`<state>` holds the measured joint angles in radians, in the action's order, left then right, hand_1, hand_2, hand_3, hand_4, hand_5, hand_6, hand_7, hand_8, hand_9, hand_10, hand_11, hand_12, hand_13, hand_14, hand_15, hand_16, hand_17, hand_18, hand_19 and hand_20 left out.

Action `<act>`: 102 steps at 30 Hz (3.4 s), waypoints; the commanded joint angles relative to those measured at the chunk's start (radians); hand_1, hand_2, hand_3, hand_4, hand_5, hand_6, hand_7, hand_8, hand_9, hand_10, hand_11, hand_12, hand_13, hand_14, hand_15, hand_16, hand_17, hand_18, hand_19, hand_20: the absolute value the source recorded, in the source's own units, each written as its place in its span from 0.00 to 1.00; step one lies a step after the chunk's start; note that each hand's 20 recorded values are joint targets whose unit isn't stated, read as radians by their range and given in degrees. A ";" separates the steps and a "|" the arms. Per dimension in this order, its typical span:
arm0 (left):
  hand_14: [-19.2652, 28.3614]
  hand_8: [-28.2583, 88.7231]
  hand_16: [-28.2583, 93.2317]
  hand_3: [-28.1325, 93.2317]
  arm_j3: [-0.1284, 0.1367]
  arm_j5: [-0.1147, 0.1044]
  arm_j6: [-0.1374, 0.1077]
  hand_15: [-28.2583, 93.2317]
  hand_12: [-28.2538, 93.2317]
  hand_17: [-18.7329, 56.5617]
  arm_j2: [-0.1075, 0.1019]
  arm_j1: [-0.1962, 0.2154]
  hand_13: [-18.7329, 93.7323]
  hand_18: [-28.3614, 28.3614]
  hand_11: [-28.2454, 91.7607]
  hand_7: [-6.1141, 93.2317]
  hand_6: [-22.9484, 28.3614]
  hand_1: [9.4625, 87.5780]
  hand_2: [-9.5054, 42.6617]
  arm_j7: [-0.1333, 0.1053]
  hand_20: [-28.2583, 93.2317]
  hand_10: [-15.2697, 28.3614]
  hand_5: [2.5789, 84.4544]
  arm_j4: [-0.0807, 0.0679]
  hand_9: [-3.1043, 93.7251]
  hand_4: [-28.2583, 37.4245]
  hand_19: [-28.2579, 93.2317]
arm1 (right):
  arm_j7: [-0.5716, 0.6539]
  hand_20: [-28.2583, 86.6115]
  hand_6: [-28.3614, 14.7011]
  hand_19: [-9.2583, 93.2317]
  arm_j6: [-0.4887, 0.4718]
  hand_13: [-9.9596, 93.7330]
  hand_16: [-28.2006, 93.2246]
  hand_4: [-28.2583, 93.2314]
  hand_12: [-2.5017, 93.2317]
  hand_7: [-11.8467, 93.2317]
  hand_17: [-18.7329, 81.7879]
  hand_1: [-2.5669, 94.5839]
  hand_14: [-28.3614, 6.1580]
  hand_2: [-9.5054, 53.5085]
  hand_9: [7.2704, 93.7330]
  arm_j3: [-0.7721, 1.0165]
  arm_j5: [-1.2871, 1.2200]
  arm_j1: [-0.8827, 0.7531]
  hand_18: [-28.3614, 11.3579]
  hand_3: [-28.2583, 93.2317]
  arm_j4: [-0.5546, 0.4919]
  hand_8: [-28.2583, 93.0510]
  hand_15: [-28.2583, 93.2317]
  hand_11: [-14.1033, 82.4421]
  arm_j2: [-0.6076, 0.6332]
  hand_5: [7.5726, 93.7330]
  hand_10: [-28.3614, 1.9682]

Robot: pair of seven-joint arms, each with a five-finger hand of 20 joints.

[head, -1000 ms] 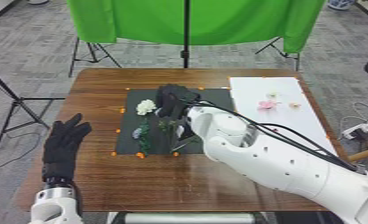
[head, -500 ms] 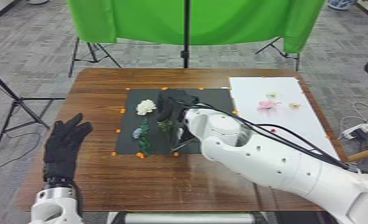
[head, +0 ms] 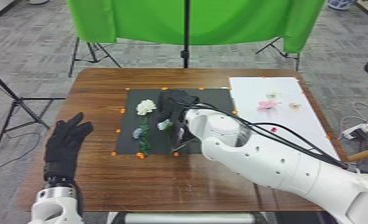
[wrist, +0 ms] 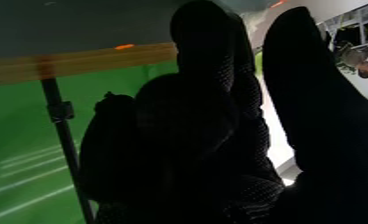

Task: Arrange flowers

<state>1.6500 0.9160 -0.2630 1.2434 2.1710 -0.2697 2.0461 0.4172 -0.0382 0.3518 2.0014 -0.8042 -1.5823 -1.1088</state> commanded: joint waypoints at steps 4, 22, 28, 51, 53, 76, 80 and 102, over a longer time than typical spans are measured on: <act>0.76 0.20 0.25 0.75 0.002 0.008 0.016 0.43 0.36 0.27 0.009 0.015 0.45 0.74 0.40 0.18 0.52 0.12 0.32 0.011 0.39 0.66 0.53 -0.003 0.51 0.00 0.30 | 0.018 0.70 0.70 1.00 -0.009 0.98 0.53 0.10 0.30 0.26 0.84 0.51 0.75 0.00 0.92 0.075 0.040 -0.024 0.45 0.72 -0.104 0.26 0.68 0.52 0.064 0.74 0.56; 0.76 0.20 0.25 0.75 0.010 0.008 0.011 0.43 0.36 0.27 0.011 0.031 0.45 0.74 0.40 0.18 0.52 0.12 0.32 0.011 0.39 0.66 0.53 0.006 0.51 0.00 0.30 | 0.241 0.69 0.61 1.00 -0.137 0.89 0.52 0.13 0.28 0.21 0.76 0.40 0.61 0.00 0.74 0.334 0.086 -0.088 0.37 0.73 -0.107 0.18 0.70 0.35 0.287 0.63 0.36; 0.76 0.20 0.25 0.75 0.012 0.004 0.002 0.43 0.36 0.27 0.013 0.043 0.45 0.74 0.40 0.18 0.52 0.12 0.32 0.005 0.39 0.66 0.53 0.011 0.51 0.00 0.30 | 0.275 0.68 0.63 1.00 -0.170 0.88 0.52 0.13 0.28 0.20 0.75 0.40 0.61 0.00 0.73 0.330 0.140 -0.122 0.37 0.73 -0.051 0.18 0.70 0.34 0.321 0.62 0.36; 0.76 0.20 0.25 0.75 0.017 0.005 0.009 0.43 0.36 0.27 0.014 0.044 0.45 0.74 0.40 0.18 0.52 0.12 0.31 0.006 0.39 0.66 0.53 0.013 0.51 0.00 0.30 | 0.233 0.67 0.66 1.00 -0.148 0.85 0.51 0.10 0.29 0.20 0.73 0.44 0.59 0.00 0.67 0.392 0.205 -0.292 0.35 0.75 -0.016 0.18 0.72 0.33 0.418 0.57 0.38; 0.76 0.20 0.25 0.75 0.017 0.003 0.006 0.43 0.36 0.27 0.014 0.042 0.45 0.74 0.40 0.18 0.52 0.12 0.31 0.007 0.39 0.66 0.53 0.013 0.51 0.00 0.30 | 0.220 0.67 0.68 1.00 -0.033 0.87 0.51 0.09 0.28 0.22 0.74 0.48 0.63 0.00 0.72 0.358 0.228 -0.297 0.37 0.75 0.011 0.17 0.72 0.35 0.417 0.61 0.43; 0.76 0.20 0.25 0.75 0.014 0.013 0.019 0.43 0.36 0.27 0.005 0.042 0.45 0.74 0.40 0.18 0.53 0.12 0.32 0.026 0.39 0.66 0.53 0.012 0.51 0.00 0.30 | -0.015 0.72 0.67 1.00 0.211 0.97 0.53 0.09 0.42 0.27 0.83 0.66 0.77 0.00 0.96 0.085 0.036 -0.107 0.44 0.68 -0.334 0.31 0.69 0.26 0.333 0.86 0.65; 0.76 0.20 0.25 0.75 0.013 0.014 0.024 0.43 0.36 0.27 0.004 0.038 0.45 0.74 0.40 0.18 0.53 0.12 0.32 0.035 0.39 0.66 0.53 0.010 0.51 0.00 0.30 | -0.029 0.72 0.68 1.00 0.218 0.97 0.53 0.09 0.42 0.27 0.83 0.66 0.77 0.00 0.97 0.033 0.057 -0.109 0.44 0.68 -0.304 0.31 0.69 0.25 0.292 0.86 0.65; 0.76 0.20 0.25 0.75 0.012 0.022 0.038 0.42 0.36 0.27 0.012 0.029 0.45 0.74 0.40 0.18 0.52 0.12 0.31 0.045 0.39 0.66 0.53 0.004 0.51 0.00 0.30 | 0.010 0.72 0.69 1.00 0.295 0.97 0.53 0.09 0.42 0.28 0.83 0.65 0.77 0.00 0.96 0.019 0.094 -0.139 0.45 0.69 -0.188 0.30 0.70 0.24 0.233 0.85 0.65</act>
<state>1.6635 0.9304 -0.2396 1.2460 2.1952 -0.2376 2.0570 0.4087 0.2292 0.3438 2.0822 -0.9326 -1.7843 -0.8623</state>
